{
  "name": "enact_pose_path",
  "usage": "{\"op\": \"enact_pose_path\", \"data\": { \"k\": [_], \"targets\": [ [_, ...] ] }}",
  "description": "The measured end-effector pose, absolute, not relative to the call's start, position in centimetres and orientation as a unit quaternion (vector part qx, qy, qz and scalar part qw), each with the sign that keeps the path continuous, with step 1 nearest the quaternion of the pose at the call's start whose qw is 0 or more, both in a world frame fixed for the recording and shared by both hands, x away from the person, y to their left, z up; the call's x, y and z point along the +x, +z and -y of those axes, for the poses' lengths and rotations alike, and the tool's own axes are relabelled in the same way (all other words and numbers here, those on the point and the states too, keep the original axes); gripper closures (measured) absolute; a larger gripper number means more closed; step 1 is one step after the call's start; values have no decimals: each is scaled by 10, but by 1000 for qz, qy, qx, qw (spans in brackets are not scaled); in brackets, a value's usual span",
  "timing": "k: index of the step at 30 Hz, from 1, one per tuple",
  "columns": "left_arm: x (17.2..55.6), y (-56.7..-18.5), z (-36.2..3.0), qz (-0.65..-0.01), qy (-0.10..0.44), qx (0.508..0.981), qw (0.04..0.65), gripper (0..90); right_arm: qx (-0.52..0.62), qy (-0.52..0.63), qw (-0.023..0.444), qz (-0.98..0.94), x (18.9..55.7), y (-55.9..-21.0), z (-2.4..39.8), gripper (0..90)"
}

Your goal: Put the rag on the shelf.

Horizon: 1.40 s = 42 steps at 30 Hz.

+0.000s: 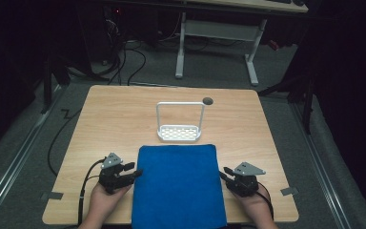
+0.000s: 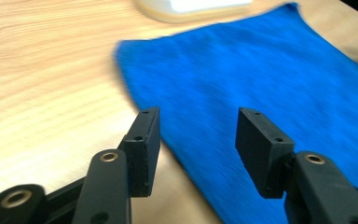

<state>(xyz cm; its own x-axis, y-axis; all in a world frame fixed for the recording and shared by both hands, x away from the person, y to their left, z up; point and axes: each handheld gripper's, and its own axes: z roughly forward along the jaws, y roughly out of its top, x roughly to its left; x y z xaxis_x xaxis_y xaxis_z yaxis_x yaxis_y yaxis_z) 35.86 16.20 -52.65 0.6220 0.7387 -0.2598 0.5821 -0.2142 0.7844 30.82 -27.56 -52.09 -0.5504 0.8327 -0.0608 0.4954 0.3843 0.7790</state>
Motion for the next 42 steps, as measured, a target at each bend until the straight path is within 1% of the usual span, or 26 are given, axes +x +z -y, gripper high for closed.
{"op": "enact_pose_path", "data": {
  "k": [1,6,7,8,9,12,15,16,19,21,26,28,31,33,38,42],
  "targets": [
    [359,-526,-162,-426,85,775,460,504,415,368,229,-800,308,-521,276,706],
    [384,-522,-157,-437,112,775,442,522,413,368,225,-802,310,-522,274,700],
    [389,-521,-155,-438,120,778,435,540,412,368,225,-803,310,-522,274,699],
    [395,-521,-154,-439,124,778,433,656,411,370,224,-803,310,-522,274,697],
    [400,-521,-153,-440,120,777,433,656,411,370,224,-803,310,-522,274,697],
    [415,-522,-146,-444,128,777,427,705,409,371,222,-804,311,-522,274,694],
    [423,-525,-143,-452,126,771,430,700,409,370,222,-804,311,-522,275,693],
    [428,-527,-141,-458,127,773,420,700,411,371,222,-803,311,-522,275,693],
    [433,-532,-138,-467,118,771,415,667,414,371,220,-802,311,-522,276,693],
    [434,-533,-136,-466,124,774,410,665,414,371,219,-802,311,-522,277,693],
    [432,-534,-130,-454,141,784,398,744,414,371,219,-802,312,-522,276,690],
    [430,-534,-127,-447,154,789,392,757,416,372,218,-801,312,-522,276,684],
    [431,-535,-130,-452,139,785,400,823,418,375,220,-797,313,-523,276,657],
    [431,-535,-131,-454,131,783,404,850,420,378,223,-794,313,-523,276,633],
    [429,-535,-129,-448,140,787,400,866,446,391,226,-772,320,-518,270,569],
    [429,-536,-130,-445,136,789,402,867,464,389,225,-764,332,-514,261,543]
  ]
}}
